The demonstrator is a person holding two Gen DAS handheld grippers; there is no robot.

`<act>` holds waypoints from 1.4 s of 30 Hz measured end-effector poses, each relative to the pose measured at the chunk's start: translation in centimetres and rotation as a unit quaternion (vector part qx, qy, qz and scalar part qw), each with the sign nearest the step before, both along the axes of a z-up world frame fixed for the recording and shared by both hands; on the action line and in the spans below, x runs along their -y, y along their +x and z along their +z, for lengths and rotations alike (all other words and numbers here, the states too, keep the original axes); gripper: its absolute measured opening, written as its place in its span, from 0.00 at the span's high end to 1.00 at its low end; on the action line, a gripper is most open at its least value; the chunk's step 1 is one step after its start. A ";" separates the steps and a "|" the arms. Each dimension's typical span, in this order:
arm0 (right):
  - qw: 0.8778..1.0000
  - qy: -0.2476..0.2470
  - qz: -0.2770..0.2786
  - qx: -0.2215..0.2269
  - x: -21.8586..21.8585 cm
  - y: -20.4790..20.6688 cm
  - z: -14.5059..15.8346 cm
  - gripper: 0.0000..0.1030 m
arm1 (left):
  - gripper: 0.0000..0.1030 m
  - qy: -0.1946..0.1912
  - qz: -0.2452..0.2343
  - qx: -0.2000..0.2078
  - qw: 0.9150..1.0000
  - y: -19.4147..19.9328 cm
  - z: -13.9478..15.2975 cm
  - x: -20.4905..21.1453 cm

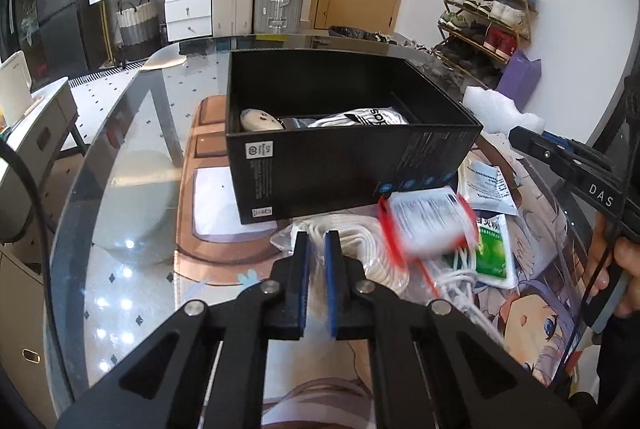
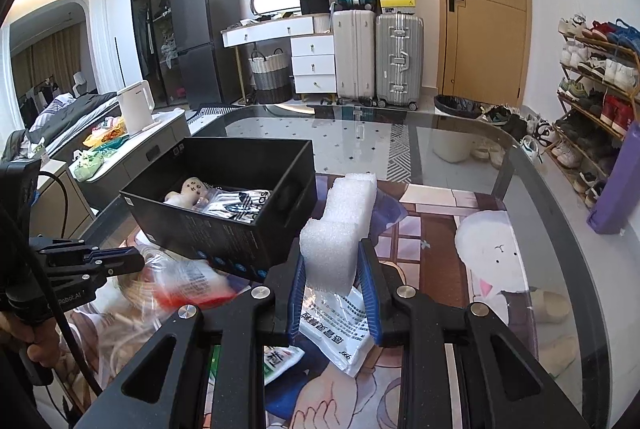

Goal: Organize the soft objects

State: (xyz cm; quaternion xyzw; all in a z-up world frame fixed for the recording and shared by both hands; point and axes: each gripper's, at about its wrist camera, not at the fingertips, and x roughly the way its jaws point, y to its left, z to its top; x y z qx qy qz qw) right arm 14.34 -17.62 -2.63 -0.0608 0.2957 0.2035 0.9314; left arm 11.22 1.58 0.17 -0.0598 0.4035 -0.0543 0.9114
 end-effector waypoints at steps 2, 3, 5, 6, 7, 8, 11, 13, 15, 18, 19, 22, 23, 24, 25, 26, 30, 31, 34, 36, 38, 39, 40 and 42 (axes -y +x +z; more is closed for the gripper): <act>1.000 0.000 0.000 0.002 -0.1 -0.1 0.1 0.76 | 0.96 0.001 -0.002 0.002 1.000 -0.2 0.0 0.0; 1.000 0.001 0.001 0.003 -0.1 -0.2 0.2 0.76 | 0.96 0.001 -0.003 0.003 1.000 -0.3 0.0 0.0; 1.000 0.000 0.002 0.005 -0.2 -0.3 0.4 0.76 | 0.96 0.000 -0.002 0.005 1.000 -0.4 0.2 0.1; 1.000 0.001 0.004 0.006 -0.2 -0.3 0.5 0.76 | 0.96 0.000 -0.002 0.007 1.000 -0.5 0.3 0.2; 1.000 0.000 0.005 0.007 -0.3 -0.4 0.5 0.76 | 0.96 -0.001 -0.002 0.010 1.000 -0.6 0.5 0.1; 1.000 0.000 0.005 0.009 -0.3 -0.5 0.6 0.76 | 0.96 -0.001 -0.001 0.012 1.000 -0.7 0.6 0.0; 1.000 0.000 0.007 0.013 -0.2 -0.8 0.9 0.76 | 0.97 -0.002 0.001 0.021 1.000 -1.0 1.3 0.2; 1.000 0.001 0.008 0.016 -0.2 -0.9 1.1 0.76 | 0.97 -0.002 0.002 0.026 1.000 -1.2 1.7 0.1; 1.000 0.001 0.010 0.018 -0.3 -1.1 1.2 0.76 | 0.98 -0.001 0.003 0.032 0.999 -1.5 2.1 -0.1; 1.000 0.001 0.012 0.023 -0.2 -1.4 1.5 0.76 | 0.98 0.001 0.004 0.038 0.999 -1.7 2.7 -0.2; 1.000 0.001 0.012 0.024 -0.3 -1.5 1.5 0.76 | 0.98 0.002 0.005 0.040 0.999 -1.8 2.8 -0.3; 1.000 0.001 0.016 0.027 -0.3 -1.7 1.8 0.76 | 0.98 0.005 0.005 0.044 0.999 -2.1 3.2 -0.2; 0.999 0.002 0.016 0.029 -0.3 -1.8 1.9 0.76 | 0.98 0.005 0.005 0.046 0.999 -2.1 3.3 -0.3; 0.999 0.002 0.018 0.029 -0.4 -1.9 1.9 0.76 | 0.98 0.006 0.005 0.047 0.999 -2.2 3.5 -0.2; 0.999 0.002 0.018 0.030 -0.4 -1.9 2.0 0.76 | 0.98 0.007 0.006 0.049 0.999 -2.2 3.6 -0.2; 0.999 0.002 0.019 0.031 -0.5 -1.9 2.0 0.76 | 0.98 0.007 0.005 0.051 0.999 -2.3 3.7 -0.3; 0.999 0.001 0.021 0.033 -0.6 -2.1 2.2 0.76 | 0.98 0.011 0.006 0.056 0.998 -2.4 4.2 -0.3; 0.999 0.001 0.022 0.034 -0.7 -2.1 2.3 0.76 | 0.98 0.012 0.007 0.057 0.998 -2.4 4.4 -0.3; 0.999 0.002 0.024 0.036 -0.7 -2.2 2.4 0.76 | 0.99 0.016 0.006 0.062 0.998 -2.5 4.8 -0.3; 0.999 0.002 0.027 0.038 -0.9 -2.2 2.5 0.76 | 0.99 0.019 0.006 0.066 0.998 -2.5 5.2 -0.4; 0.999 0.001 0.030 0.039 -1.1 -2.3 2.6 0.76 | 0.99 0.020 0.006 0.070 0.997 -2.5 5.5 -0.4; 0.999 0.001 0.032 0.040 -1.1 -2.3 2.7 0.76 | 1.00 0.022 0.006 0.073 0.997 -2.6 5.6 -0.4; 0.999 0.001 0.033 0.041 -1.2 -2.3 2.7 0.76 | 1.00 0.023 0.005 0.075 0.997 -2.6 5.8 -0.4; 0.998 0.001 0.036 0.041 -1.2 -2.3 2.7 0.76 | 1.00 0.026 0.004 0.079 0.997 -2.7 6.1 -0.3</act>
